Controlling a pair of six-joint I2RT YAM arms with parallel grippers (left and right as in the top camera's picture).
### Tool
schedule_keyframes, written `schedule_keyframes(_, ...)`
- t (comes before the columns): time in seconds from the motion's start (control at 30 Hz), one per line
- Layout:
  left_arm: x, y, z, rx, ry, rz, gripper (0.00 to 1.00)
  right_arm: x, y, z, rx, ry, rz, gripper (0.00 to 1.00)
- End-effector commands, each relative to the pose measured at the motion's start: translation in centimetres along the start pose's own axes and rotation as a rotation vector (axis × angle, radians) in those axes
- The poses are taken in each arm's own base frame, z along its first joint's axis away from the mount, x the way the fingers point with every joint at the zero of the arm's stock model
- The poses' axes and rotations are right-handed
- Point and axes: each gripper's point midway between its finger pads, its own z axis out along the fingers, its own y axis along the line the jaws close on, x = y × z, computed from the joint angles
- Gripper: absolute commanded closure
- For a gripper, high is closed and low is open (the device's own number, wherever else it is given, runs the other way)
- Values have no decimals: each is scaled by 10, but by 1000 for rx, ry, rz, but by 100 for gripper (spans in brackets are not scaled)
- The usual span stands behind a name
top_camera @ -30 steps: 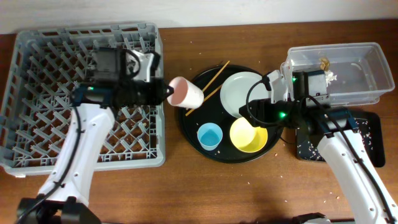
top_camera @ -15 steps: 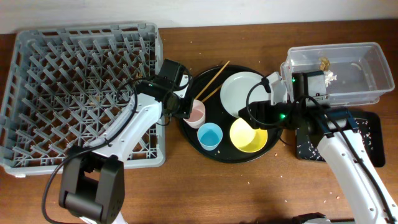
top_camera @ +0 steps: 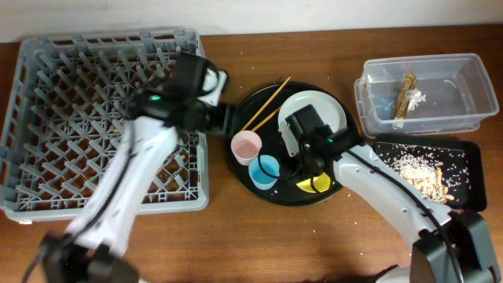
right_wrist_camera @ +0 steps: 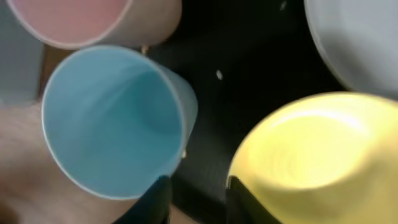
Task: Sort waste into correct bins and load items into the dishwasher rack
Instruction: 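Lift the blue cup with the right gripper and hand it to the left gripper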
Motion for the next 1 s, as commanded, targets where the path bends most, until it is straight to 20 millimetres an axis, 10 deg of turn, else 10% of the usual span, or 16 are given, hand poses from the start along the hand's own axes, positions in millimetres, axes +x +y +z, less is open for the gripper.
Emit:
schedule_keyframes(0.0,4,-7,-48,61,-44,-17,23,2,7,20,-41,39,14,70)
schedule_keyframes(0.27,19,2,-50,44,14,-53,23,-25,9,-31,-43,-135,1,58)
schedule_keyframes(0.5,19,-4,-51,77,17,-54,23,-36,19,23,-62,-110,-35,58)
schedule_keyframes(0.6,14,-16,-52,157,0,-50,23,-42,21,22,-68,-127,-29,91)
schedule_keyframes(0.77,-14,-49,-88,569,-107,-70,23,-66,19,-87,-102,-254,-8,96)
schedule_keyframes(0.9,-27,-82,-143,958,-190,21,14,-80,72,-228,-713,-558,-323,96)
schedule_keyframes(0.97,-25,-93,-160,1072,-198,64,14,-78,84,-259,-918,-626,-427,96)
